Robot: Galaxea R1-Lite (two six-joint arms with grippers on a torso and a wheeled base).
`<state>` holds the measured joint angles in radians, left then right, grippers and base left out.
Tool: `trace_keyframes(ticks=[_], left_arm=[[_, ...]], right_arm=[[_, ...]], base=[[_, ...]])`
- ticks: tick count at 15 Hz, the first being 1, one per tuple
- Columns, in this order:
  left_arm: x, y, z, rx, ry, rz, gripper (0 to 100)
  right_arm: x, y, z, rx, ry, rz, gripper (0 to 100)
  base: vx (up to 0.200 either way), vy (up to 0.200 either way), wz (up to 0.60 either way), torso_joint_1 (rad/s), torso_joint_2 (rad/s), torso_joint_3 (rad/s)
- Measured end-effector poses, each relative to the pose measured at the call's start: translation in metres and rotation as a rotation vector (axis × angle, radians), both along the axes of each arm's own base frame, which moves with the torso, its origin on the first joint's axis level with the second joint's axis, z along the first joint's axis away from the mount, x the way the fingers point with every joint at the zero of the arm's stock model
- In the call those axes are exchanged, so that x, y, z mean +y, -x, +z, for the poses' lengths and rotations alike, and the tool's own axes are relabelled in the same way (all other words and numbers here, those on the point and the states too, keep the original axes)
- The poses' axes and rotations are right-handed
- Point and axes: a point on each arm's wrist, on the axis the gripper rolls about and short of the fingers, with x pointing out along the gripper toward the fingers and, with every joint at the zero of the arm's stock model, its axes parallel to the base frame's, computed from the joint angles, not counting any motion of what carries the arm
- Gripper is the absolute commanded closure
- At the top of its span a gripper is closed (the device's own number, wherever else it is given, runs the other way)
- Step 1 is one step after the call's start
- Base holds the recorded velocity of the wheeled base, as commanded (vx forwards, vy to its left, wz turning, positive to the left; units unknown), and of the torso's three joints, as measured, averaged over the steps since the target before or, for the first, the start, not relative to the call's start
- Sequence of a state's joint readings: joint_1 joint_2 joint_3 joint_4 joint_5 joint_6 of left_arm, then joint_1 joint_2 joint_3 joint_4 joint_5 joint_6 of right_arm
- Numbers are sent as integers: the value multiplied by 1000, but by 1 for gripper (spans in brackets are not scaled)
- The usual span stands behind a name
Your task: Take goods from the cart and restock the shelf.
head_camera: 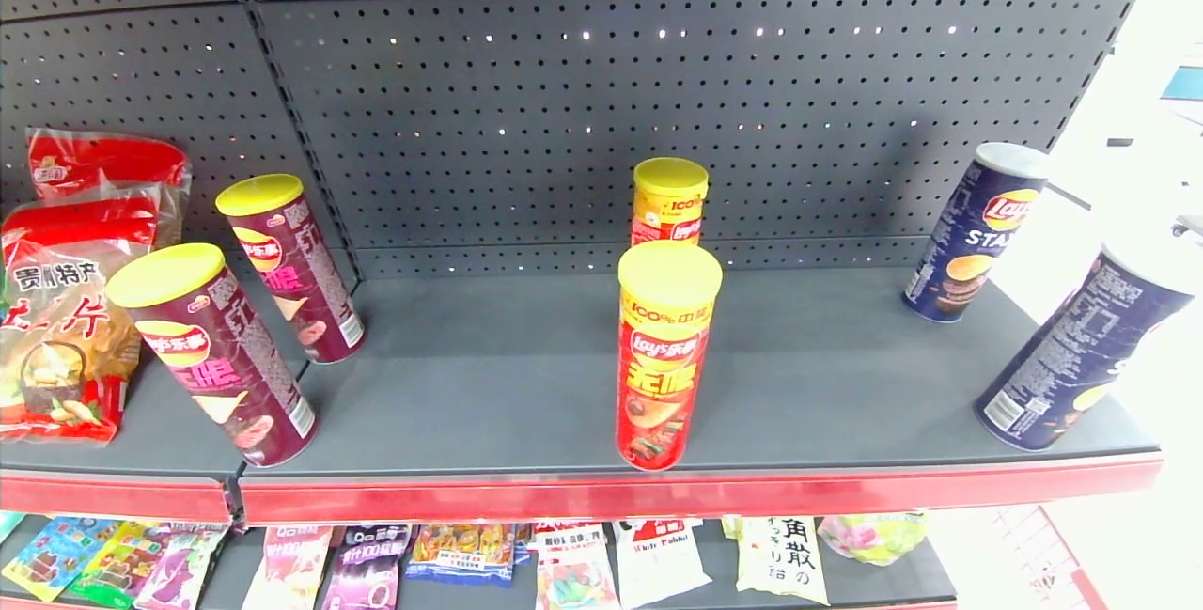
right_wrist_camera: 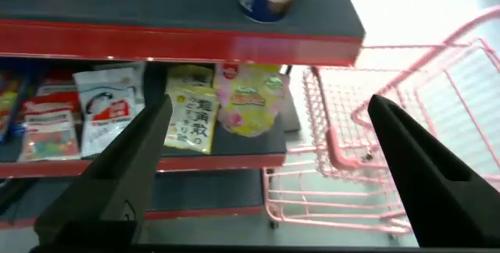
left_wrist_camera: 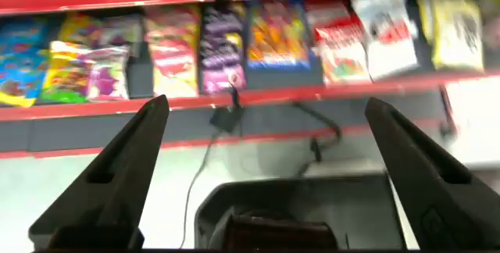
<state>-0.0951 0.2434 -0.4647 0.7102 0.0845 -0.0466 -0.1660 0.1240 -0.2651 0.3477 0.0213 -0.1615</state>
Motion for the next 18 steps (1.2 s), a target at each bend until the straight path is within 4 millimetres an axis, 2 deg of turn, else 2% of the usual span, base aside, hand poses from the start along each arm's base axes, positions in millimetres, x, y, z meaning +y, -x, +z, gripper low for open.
trace_keyframes(ticks=[2,5,7,8,10,13,16,18], left_arm=[[-2,10,-17,-64,-23,202,0],[-2,7,-26,-180,-40,293,0],[-3,2,-32,-227,-42,239,0],[-4,-2,-32,-296,-20,154,0],[-6,-8,-40,-371,1,34,0],[-6,-15,-46,-462,-23,35,0],[-4,-21,-51,-532,-41,101,0],[-5,-22,-54,-521,-34,62,0]], right_arm=[[3,-2,-1,-52,-17,158,0],[3,-8,3,-83,-52,201,0],[1,-21,17,-102,-93,223,0],[0,-27,21,-90,-110,253,0],[-1,-32,19,-62,-130,319,0],[-2,-21,0,-118,-115,327,0],[-7,-15,-31,-178,-137,108,0],[-7,-14,-37,-196,-139,98,0]], base=[[0,0,0,0,0,0],[0,0,0,0,0,0],[0,0,0,0,0,0],[0,0,0,0,0,0],[0,0,0,0,0,0],[0,0,0,0,0,0],[0,0,0,0,0,0],[0,0,0,0,0,0]])
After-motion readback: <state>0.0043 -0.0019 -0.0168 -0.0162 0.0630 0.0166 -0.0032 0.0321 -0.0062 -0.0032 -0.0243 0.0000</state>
